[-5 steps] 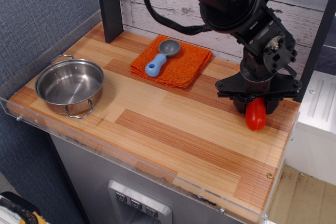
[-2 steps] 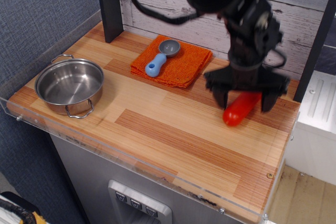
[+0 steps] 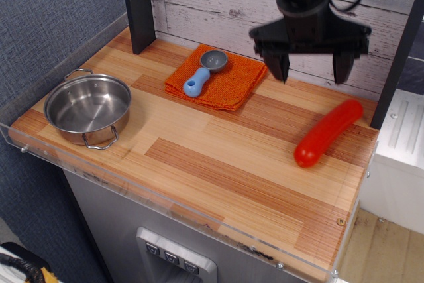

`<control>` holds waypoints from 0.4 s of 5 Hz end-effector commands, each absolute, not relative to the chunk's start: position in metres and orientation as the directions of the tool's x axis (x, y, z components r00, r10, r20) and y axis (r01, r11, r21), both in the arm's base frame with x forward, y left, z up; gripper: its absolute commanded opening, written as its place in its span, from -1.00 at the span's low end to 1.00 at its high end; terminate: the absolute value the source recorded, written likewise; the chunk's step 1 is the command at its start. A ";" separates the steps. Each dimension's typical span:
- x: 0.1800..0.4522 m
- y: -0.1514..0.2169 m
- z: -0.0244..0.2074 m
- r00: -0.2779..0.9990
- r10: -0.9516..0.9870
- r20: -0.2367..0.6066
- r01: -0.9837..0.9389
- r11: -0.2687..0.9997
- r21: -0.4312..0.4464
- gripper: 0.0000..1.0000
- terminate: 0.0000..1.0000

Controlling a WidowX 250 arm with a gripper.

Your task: Put the food on the opposite corner.

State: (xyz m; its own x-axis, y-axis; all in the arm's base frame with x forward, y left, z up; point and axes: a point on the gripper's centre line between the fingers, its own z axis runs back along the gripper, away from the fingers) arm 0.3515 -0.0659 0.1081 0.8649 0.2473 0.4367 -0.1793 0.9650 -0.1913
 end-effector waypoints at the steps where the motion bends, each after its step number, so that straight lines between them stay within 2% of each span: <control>1: 0.305 -0.043 0.123 0.874 0.230 0.427 -0.186 0.972 -0.144 1.00 -1.00; 2: 0.287 -0.034 0.123 0.912 0.178 0.370 -0.157 0.984 -0.087 1.00 -1.00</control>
State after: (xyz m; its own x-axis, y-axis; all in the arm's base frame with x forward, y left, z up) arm 0.2863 -0.0312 0.1075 0.9311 0.1731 0.3212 -0.1549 0.9846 -0.0815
